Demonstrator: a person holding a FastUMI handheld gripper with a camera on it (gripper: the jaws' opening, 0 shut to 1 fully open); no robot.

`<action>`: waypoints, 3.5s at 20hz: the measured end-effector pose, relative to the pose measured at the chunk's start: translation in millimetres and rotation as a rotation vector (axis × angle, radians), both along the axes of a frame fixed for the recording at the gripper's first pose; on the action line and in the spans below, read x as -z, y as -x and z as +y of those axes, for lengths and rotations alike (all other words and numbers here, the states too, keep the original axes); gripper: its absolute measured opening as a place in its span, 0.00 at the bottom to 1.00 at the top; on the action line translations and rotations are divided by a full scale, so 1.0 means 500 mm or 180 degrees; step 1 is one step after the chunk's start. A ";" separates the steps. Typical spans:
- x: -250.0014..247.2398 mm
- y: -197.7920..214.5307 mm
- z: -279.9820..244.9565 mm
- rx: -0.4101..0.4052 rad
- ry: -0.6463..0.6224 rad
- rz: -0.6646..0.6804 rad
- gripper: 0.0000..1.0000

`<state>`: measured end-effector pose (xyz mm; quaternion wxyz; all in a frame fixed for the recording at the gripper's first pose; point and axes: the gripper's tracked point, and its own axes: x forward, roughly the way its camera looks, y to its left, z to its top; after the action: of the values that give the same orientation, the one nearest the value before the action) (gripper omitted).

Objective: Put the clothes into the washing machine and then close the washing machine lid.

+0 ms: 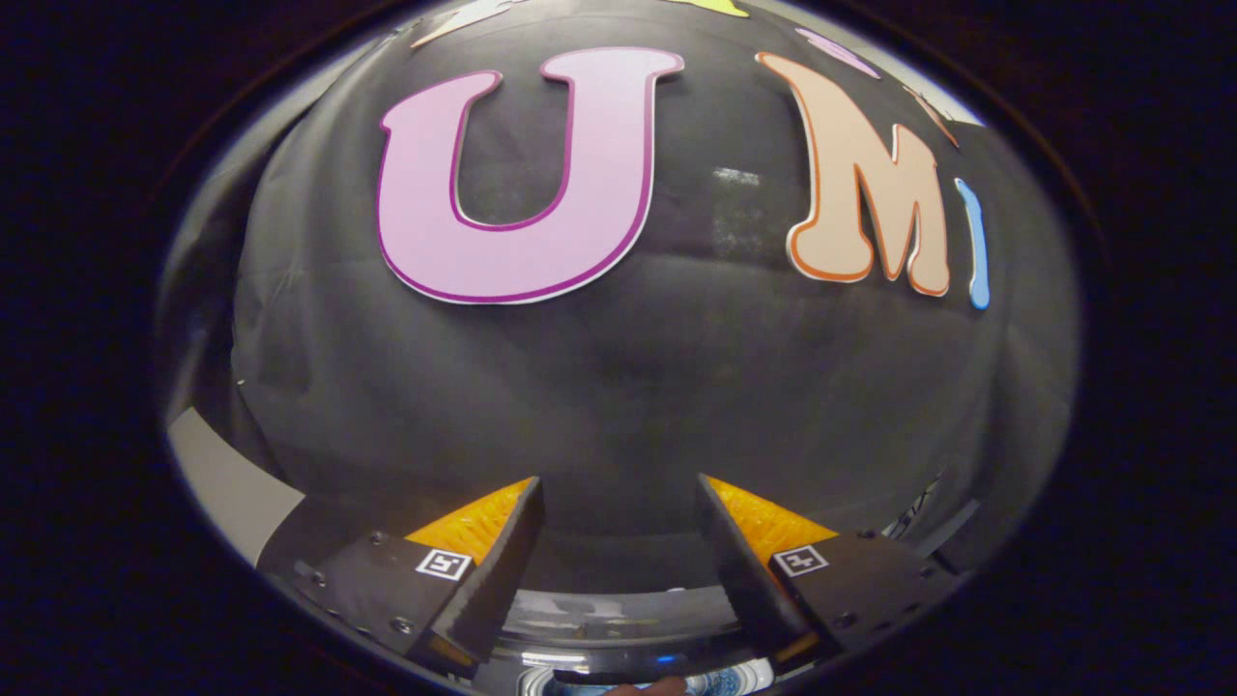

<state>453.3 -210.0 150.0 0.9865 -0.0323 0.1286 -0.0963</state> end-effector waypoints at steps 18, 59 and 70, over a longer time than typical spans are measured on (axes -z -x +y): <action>0.001 0.071 -0.002 0.0068 0.0051 -0.0166 0.97; 0.155 0.234 -0.007 0.0347 0.0211 0.0397 0.87; 0.431 0.456 -0.006 0.0584 -0.0121 0.0498 0.83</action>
<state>225.3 -213.0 -65.7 0.9609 -0.0091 0.2094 -0.1810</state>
